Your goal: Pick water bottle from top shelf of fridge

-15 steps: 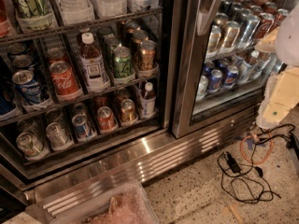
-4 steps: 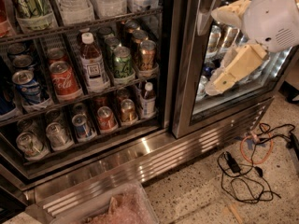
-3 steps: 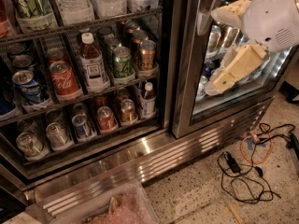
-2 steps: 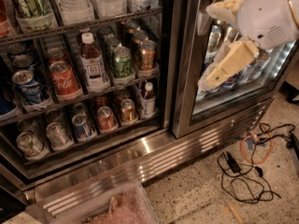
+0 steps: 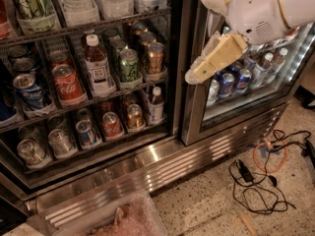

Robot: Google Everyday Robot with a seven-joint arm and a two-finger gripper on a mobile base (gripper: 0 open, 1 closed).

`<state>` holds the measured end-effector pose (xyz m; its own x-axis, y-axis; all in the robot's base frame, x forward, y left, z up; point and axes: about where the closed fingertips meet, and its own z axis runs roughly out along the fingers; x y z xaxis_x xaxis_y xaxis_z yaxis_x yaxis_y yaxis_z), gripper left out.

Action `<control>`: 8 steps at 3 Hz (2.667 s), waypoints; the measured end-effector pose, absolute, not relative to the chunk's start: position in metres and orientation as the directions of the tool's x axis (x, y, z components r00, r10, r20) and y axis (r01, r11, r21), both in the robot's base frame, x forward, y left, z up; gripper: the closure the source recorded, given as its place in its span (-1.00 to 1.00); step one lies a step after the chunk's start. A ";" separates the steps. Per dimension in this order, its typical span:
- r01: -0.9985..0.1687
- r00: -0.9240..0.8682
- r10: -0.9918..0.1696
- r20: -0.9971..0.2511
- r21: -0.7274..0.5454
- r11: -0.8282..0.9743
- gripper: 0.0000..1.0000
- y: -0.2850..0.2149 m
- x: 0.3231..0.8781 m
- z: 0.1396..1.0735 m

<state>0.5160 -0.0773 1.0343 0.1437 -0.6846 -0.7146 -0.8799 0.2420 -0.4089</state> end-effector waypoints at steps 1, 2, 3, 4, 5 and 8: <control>-0.877 0.164 -0.656 -0.736 -0.413 0.245 -1.00 -0.059 0.526 1.036; -0.875 0.191 -0.612 -0.767 -0.416 0.248 -1.00 -0.034 0.547 1.037; -0.875 0.191 -0.612 -0.767 -0.416 0.248 -1.00 -0.034 0.547 1.037; -0.876 0.201 -0.599 -0.775 -0.416 0.245 -1.00 -0.025 0.550 1.036; -0.873 0.218 -0.580 -0.785 -0.422 0.244 -1.00 -0.012 0.557 1.038; -0.860 0.246 -0.477 -0.844 -0.417 0.293 -1.00 0.028 0.578 1.037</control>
Offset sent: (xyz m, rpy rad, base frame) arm 0.0365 0.0497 0.0025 0.0999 -0.0393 0.0484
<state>0.5782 0.0282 1.0370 0.2463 -0.4770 -0.8437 -0.8605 0.2929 -0.4168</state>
